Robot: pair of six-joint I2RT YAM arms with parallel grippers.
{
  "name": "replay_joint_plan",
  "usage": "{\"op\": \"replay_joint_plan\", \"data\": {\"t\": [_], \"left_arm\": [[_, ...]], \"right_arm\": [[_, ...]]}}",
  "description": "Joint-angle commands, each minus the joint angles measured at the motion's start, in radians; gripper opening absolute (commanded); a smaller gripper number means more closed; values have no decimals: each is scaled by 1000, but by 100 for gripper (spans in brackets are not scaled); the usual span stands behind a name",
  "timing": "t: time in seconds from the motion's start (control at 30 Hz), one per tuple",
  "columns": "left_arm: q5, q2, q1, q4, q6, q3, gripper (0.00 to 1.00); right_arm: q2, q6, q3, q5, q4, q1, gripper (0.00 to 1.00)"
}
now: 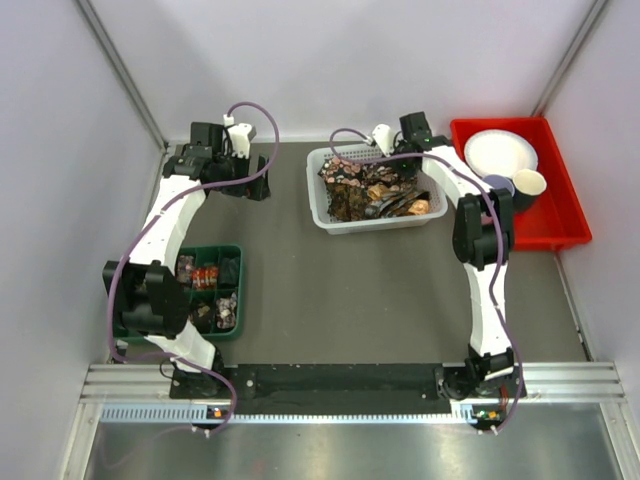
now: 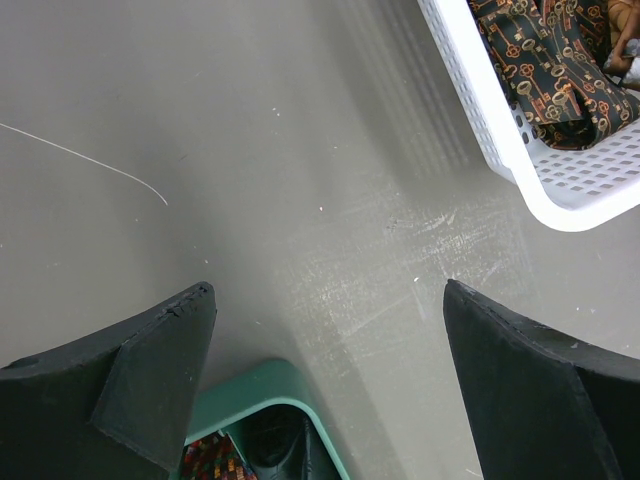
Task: Roll the ties
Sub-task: Pick up the tie from the bin.
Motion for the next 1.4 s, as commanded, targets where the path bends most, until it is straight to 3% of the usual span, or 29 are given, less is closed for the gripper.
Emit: {"op": "replay_joint_plan", "data": {"t": [0.0,0.23,0.53,0.87,1.03,1.2,1.37], "left_arm": [[8,-12,0,19,14,37,99],[40,-17,0,27,8,66,99],[109,-44,0,86,14,66,99],[404,-87,-1,184,60,19,99],[540,-124,-23,240,131,-55,98],[554,-159,-52,218,208,-98,97],[577,-193,-66,169,266,-143,97]], "right_arm": [[-117,44,52,-7,56,14,0],[-316,236,44,-106,99,-11,0],[-584,546,37,-355,163,-119,0],[-920,722,-101,-597,140,-310,0],[-1068,681,-196,-729,-32,-373,0],[-1262,493,-367,-676,-221,-377,0],[-1365,450,-442,-619,-320,-422,0]]}}
